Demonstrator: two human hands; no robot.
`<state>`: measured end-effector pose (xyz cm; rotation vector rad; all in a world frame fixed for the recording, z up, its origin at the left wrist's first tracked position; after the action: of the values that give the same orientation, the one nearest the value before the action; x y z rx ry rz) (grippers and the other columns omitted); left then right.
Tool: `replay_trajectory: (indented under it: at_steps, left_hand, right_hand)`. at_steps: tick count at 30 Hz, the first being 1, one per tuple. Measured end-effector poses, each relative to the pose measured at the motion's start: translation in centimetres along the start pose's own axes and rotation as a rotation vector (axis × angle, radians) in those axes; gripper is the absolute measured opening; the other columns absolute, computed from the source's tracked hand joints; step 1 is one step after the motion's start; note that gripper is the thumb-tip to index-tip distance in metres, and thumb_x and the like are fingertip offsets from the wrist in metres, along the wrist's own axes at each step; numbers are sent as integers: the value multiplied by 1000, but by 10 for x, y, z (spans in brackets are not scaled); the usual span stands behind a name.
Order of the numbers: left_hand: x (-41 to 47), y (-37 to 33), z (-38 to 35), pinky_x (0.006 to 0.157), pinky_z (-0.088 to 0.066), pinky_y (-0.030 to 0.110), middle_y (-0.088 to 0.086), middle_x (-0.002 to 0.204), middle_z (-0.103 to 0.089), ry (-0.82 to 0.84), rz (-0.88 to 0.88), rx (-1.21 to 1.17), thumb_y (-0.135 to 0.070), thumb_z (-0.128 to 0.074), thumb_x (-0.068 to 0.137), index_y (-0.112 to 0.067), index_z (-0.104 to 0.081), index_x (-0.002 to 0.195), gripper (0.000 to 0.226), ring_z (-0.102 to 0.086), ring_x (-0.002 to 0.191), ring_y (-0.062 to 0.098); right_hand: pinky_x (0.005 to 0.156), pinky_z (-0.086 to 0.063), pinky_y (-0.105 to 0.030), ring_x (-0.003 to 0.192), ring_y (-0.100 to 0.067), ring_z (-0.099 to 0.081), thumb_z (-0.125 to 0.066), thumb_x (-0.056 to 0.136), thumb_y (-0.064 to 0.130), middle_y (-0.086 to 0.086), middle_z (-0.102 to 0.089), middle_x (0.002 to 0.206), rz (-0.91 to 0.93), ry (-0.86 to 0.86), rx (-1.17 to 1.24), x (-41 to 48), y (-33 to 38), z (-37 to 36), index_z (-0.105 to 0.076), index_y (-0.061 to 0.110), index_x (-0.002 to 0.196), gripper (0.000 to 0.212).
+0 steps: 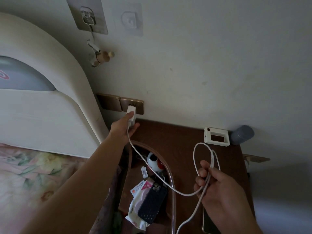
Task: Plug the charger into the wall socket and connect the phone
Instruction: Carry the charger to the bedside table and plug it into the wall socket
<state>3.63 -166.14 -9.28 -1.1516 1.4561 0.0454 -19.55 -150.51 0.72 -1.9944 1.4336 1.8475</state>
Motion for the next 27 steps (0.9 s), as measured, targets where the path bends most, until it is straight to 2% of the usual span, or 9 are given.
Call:
replay_trajectory:
  at_steps: [4,12,19,24,27]
  left_hand:
    - [4,0,3,65,-62,30,18,124,-47,3,8,16,-21,-80,74,-15,-50,117,53,-59,107,35]
    - [9,0,5,59,-59,25,16,125,-50,-18,-34,-19,-21,-78,75,-16,-52,109,43,-60,110,34]
    - [9,-2,-3,64,-60,28,17,129,-48,-24,-37,-15,-21,-76,78,-13,-50,127,57,-59,111,35]
    - [11,-4,-2,70,-60,30,16,128,-48,-22,-45,7,-21,-75,79,-14,-51,119,47,-59,111,34]
    - [11,-5,-5,73,-60,32,15,127,-49,-30,-49,10,-20,-75,79,-13,-51,124,51,-58,111,33]
  right_hand:
    - [62,-35,-30,57,-16,-41,-44,97,14,-3,-50,62,4,0,-15,2,-2,-3,-63,9,94,20]
    - [61,-35,-30,57,-15,-40,-43,98,14,-3,-50,62,-2,-10,-16,6,-4,-8,-62,8,96,20]
    - [62,-34,-30,57,-15,-40,-43,98,15,-3,-49,64,7,-16,-20,14,-4,-10,-61,7,99,20]
    - [62,-35,-30,57,-16,-41,-43,99,15,-3,-50,64,9,-19,-18,18,-5,-12,-62,7,101,21]
    - [62,-35,-31,58,-16,-41,-44,98,15,-4,-50,64,3,-16,-17,19,-5,-13,-63,7,99,20]
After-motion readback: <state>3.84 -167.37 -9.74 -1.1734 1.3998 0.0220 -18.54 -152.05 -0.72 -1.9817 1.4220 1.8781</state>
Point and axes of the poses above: each hand's wrist, its own x-axis towards the middle knuckle, its own z-axis out of the back of the hand, y = z × x, the point moved 1 cm from there along x, towards the middle knuckle
